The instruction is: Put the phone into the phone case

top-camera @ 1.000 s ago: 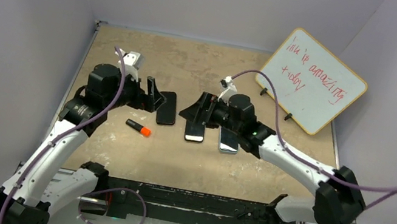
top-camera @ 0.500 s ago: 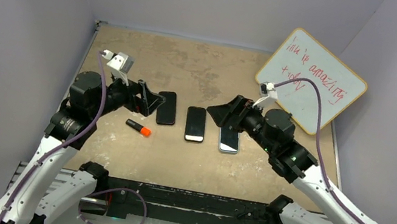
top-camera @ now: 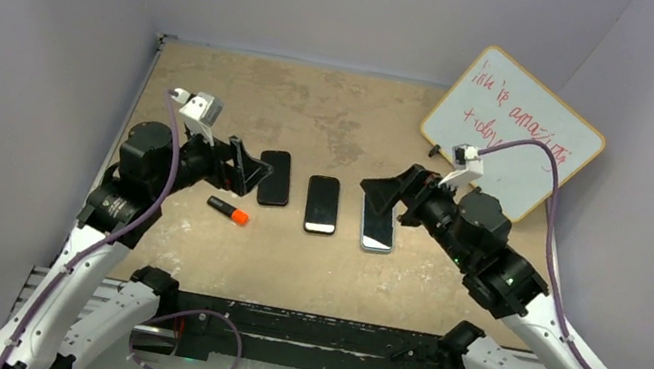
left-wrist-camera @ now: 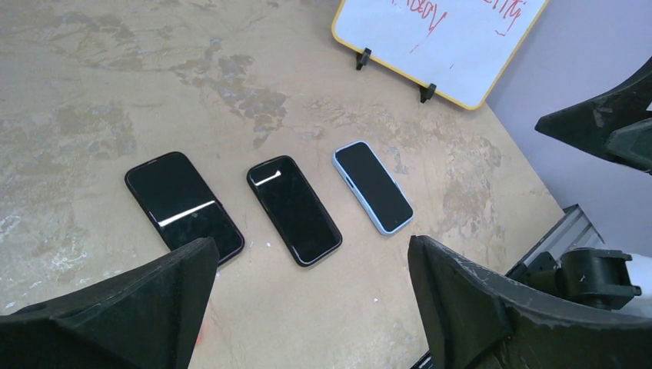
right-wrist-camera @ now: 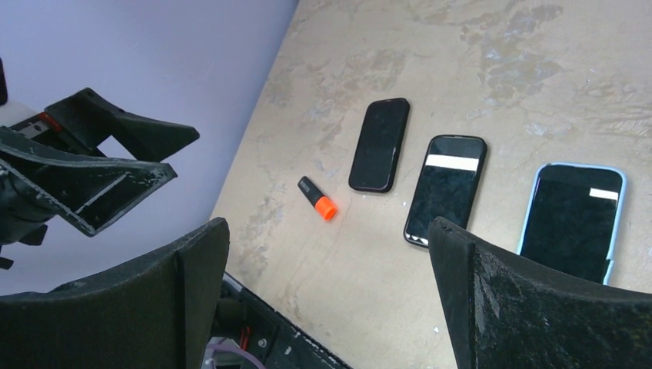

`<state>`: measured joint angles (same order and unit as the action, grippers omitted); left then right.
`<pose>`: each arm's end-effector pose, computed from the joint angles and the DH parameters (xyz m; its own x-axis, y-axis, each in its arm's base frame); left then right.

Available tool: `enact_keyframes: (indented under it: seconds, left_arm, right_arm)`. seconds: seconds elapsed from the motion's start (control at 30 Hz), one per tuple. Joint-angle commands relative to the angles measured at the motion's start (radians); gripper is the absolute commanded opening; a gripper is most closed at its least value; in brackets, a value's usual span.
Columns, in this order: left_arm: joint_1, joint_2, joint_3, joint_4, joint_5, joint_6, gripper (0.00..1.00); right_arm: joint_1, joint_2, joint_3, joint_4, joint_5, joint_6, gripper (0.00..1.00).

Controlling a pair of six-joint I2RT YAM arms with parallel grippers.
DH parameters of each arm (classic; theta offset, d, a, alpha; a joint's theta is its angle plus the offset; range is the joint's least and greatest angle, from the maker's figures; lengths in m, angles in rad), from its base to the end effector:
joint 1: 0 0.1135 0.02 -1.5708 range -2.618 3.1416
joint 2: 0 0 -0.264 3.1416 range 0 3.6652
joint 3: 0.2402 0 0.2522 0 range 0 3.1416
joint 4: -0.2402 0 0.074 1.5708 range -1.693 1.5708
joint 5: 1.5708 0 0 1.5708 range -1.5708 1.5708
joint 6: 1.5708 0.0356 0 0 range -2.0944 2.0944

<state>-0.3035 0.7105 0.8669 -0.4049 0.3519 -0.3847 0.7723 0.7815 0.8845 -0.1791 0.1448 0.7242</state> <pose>0.1458 -0.0585 0.3567 -0.4425 -0.2306 -0.8666 0.4675 0.7654 -0.4423 0.1318 0.1212 0.3760 -0.4300 0.4964 -0.7541 -0.4039 0.6413 0.6524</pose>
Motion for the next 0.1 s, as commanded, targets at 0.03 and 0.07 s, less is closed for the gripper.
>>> enact_keyframes:
  seconds: [0.03,0.07]
  left_arm:
    - [-0.003,0.011,0.003,0.033,-0.002,0.0,0.99]
    - [-0.003,0.007,0.001,0.037,-0.006,0.001,0.99]
  right_arm:
    - [0.004,-0.001,0.033,0.0,0.031,-0.007,0.99]
    - [0.003,0.004,0.033,0.002,0.024,-0.005,0.99]
